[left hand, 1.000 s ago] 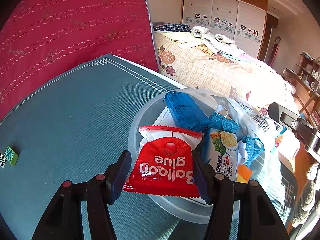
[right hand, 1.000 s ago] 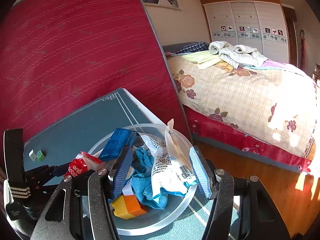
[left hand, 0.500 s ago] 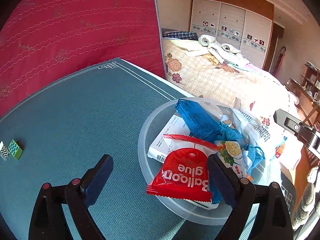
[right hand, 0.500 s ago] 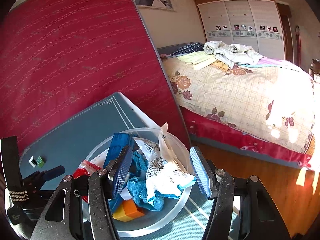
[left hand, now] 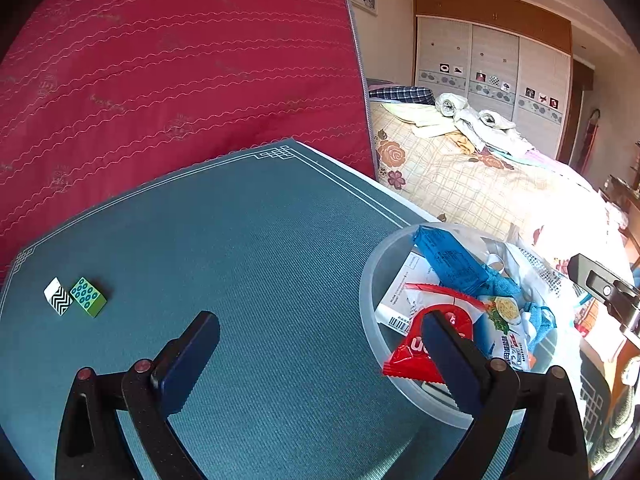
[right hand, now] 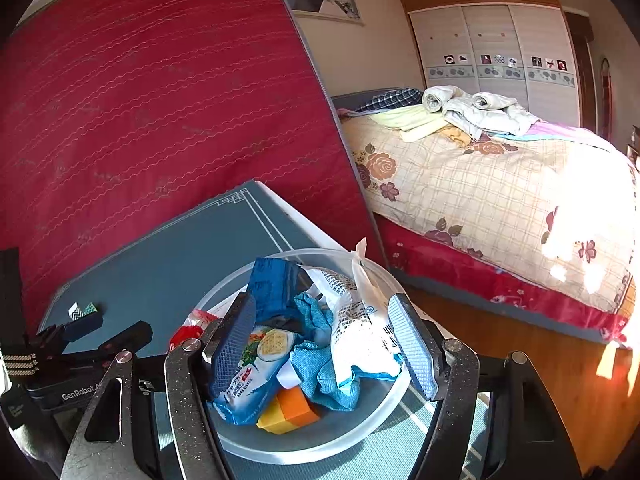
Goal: Organize objects
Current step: 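Lower the red glue packet into the basin and open the left gripper, then move both grippers back over the table toward the cube and green block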
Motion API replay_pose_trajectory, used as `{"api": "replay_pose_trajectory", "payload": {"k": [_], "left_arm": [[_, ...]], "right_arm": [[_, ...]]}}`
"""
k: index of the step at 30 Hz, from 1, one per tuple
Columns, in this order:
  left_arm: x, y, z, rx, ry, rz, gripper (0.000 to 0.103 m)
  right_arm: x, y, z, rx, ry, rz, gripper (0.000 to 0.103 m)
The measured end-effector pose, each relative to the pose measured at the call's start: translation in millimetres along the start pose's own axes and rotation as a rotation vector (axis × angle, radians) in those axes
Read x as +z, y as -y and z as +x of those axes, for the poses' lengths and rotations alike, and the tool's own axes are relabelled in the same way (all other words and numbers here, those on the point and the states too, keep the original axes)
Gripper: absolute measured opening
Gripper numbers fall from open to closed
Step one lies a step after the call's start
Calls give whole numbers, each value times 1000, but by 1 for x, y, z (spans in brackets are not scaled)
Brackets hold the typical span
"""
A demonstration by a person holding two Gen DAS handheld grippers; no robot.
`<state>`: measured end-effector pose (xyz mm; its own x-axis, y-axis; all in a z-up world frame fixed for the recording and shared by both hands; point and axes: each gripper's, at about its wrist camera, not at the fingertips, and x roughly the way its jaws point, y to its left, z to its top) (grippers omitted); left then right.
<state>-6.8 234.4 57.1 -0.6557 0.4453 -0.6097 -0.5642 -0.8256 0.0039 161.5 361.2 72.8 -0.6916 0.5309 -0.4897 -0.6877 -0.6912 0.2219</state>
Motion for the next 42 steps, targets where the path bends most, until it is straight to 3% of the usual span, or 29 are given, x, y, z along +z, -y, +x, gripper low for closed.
{"api": "replay_pose_trajectory", "payload": {"k": [7, 13, 25, 42], "left_arm": [[-3, -26, -9, 38, 15, -35, 102], [-8, -47, -5, 75, -21, -71, 103], [-19, -97, -8, 154, -47, -143, 103], [-33, -162, -12, 275, -87, -275, 103]], "right_arm": [[-4, -26, -9, 18, 38, -53, 75], [-8, -52, -6, 66, 27, -68, 80], [-27, -114, -17, 119, 88, -242, 81], [-55, -172, -3, 263, 33, -341, 83]]}}
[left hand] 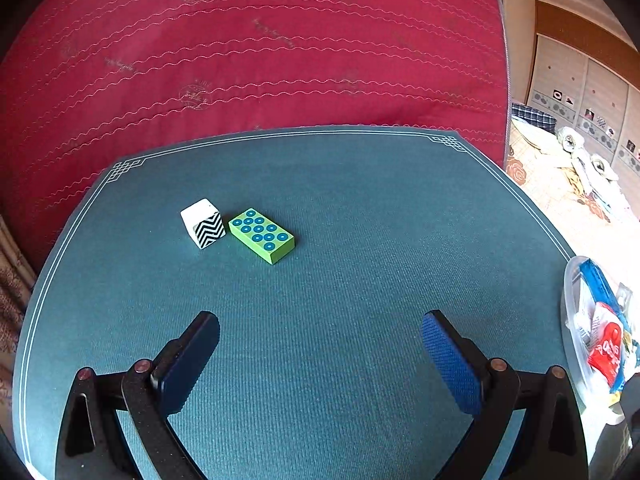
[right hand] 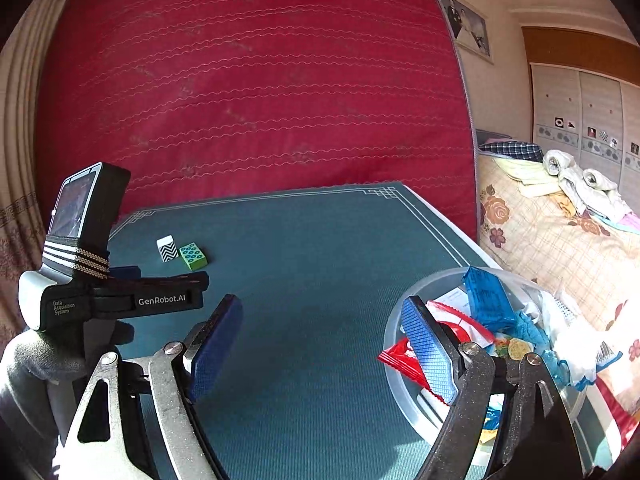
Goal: Organize objects
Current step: 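Move both grippers back over the table toward the cube and green block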
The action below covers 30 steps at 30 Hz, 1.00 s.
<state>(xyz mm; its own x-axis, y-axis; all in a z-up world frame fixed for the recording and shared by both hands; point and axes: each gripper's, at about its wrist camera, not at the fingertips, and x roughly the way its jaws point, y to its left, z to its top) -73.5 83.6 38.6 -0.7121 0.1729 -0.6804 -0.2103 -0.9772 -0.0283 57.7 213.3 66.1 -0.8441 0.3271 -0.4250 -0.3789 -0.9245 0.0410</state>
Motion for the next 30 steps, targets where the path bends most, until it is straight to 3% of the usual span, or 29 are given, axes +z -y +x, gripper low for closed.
{"api": "replay_pose_trajectory", "payload": {"k": [14, 22, 30], "left_arm": [[7, -68, 20, 135, -38, -149, 103], [15, -83, 43, 200, -54, -145, 103], [30, -96, 74, 211, -87, -170, 103]], "right_arm": [[-6, -28, 16, 83, -36, -32, 83], [-15, -35, 36, 141, -119, -25, 83], [-19, -38, 56, 176, -181, -3, 83]]}}
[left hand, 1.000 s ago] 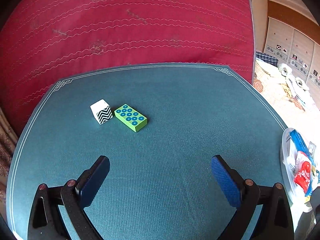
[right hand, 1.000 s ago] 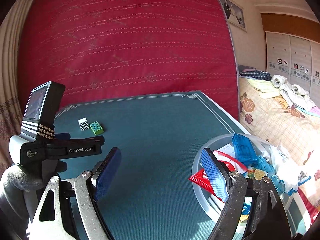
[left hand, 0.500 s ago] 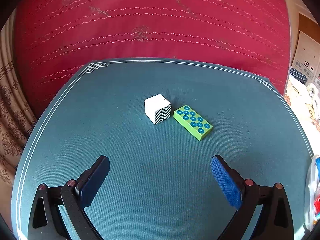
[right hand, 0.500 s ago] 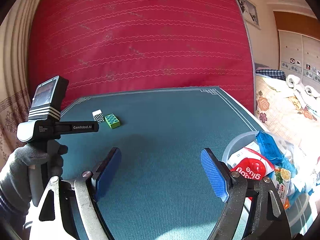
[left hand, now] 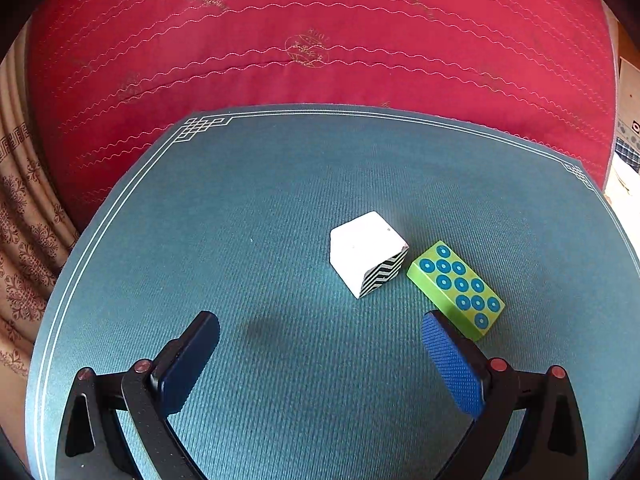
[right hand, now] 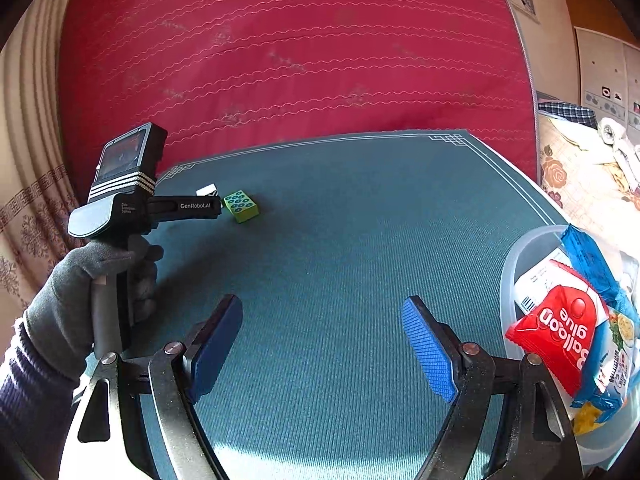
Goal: Organize objects
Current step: 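Move both grippers back over the table toward the cube and green block, then grasp the white zigzag cube with the left gripper while the right gripper grasps the green dotted block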
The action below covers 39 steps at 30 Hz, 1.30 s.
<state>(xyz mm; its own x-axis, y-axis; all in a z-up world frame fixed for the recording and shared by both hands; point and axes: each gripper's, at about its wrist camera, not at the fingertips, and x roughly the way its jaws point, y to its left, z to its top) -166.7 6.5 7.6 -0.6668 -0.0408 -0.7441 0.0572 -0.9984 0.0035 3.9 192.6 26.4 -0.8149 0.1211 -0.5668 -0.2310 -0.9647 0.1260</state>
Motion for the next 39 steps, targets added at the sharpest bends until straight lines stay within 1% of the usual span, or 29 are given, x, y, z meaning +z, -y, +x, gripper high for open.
{"api": "replay_pose_trajectory", "payload": {"k": [8, 10, 13, 18, 23, 24, 26, 27, 28, 33, 39], "left_arm": [[22, 1, 14, 11, 18, -32, 102], [25, 0, 19, 14, 10, -41, 101], [26, -1, 26, -14, -23, -56, 90], [27, -4, 22, -47, -2, -57, 80], [23, -2, 15, -57, 33, -37, 59], [23, -2, 14, -63, 43, -33, 57], [22, -3, 10, -82, 58, -35, 48], [21, -5, 9, -89, 65, -38, 45], [21, -6, 7, -99, 72, -42, 41], [21, -15, 6, -134, 78, -77, 40], [25, -22, 8, -190, 72, -113, 40]], "right_arm": [[4, -3, 26, 25, -54, 19, 83], [6, -3, 31, 39, -68, 25, 83], [8, -6, 38, 47, -80, 24, 83], [13, -12, 55, 62, -105, 26, 83], [25, -20, 76, 66, -116, 19, 83], [27, -22, 81, 70, -119, 19, 83], [34, -29, 93, 85, -127, 17, 83], [37, -32, 98, 94, -128, 14, 83], [41, -36, 105, 100, -129, 9, 83], [59, -53, 137, 136, -155, -10, 83], [71, -68, 164, 168, -177, -24, 83]]}}
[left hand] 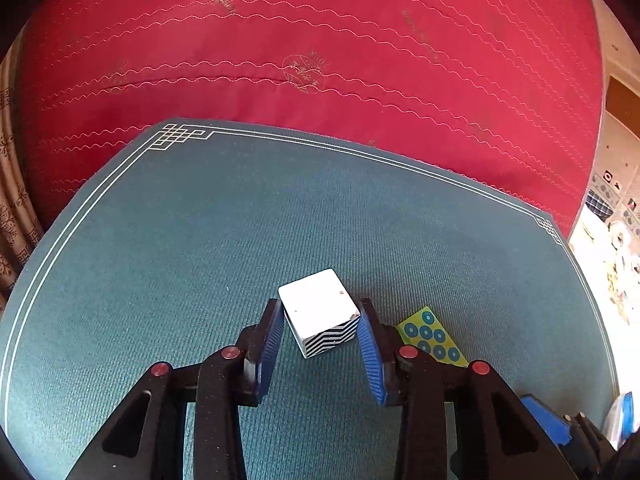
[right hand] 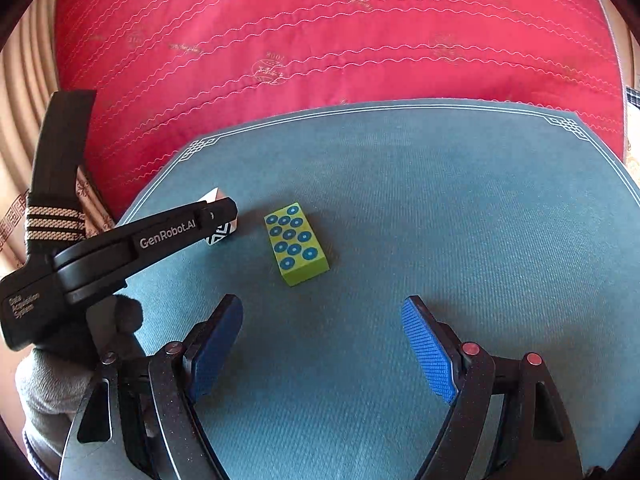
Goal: Organize objects
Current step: 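Grasp the white zigzag cube with the left gripper while the right gripper grasps the green dotted block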
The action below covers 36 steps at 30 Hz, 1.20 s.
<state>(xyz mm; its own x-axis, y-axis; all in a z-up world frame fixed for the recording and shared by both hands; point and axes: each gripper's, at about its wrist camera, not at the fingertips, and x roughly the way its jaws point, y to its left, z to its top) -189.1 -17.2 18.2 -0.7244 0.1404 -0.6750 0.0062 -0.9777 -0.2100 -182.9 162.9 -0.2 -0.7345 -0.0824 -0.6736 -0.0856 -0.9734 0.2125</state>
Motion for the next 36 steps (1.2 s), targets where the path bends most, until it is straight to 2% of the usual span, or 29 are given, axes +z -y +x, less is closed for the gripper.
{"api": "replay_pose_trajectory", "payload": {"k": [6, 13, 15, 19, 22, 25, 29, 36], "left_arm": [[2, -9, 0, -59, -13, -40, 40], [5, -19, 3, -93, -26, -90, 40], [4, -20, 2, -97, -27, -95, 40], [4, -19, 2, -95, -26, -91, 40], [2, -19, 1, -95, -25, -89, 40], [2, -18, 0, -93, -22, -86, 40], [0, -14, -2, -88, -16, -69, 40], [-4, -3, -6, -57, 3, -14, 40]], "right_arm": [[13, -8, 17, 15, -11, -15, 81], [29, -16, 37, -12, -38, -64, 66], [33, -18, 41, -22, -39, -75, 65], [36, -25, 48, -92, -44, -110, 53], [35, -23, 45, -104, -38, -97, 40], [33, -15, 41, -99, -33, -68, 31], [25, -7, 30, -105, -35, -61, 31], [2, 13, -7, -58, -32, 6, 30]]}}
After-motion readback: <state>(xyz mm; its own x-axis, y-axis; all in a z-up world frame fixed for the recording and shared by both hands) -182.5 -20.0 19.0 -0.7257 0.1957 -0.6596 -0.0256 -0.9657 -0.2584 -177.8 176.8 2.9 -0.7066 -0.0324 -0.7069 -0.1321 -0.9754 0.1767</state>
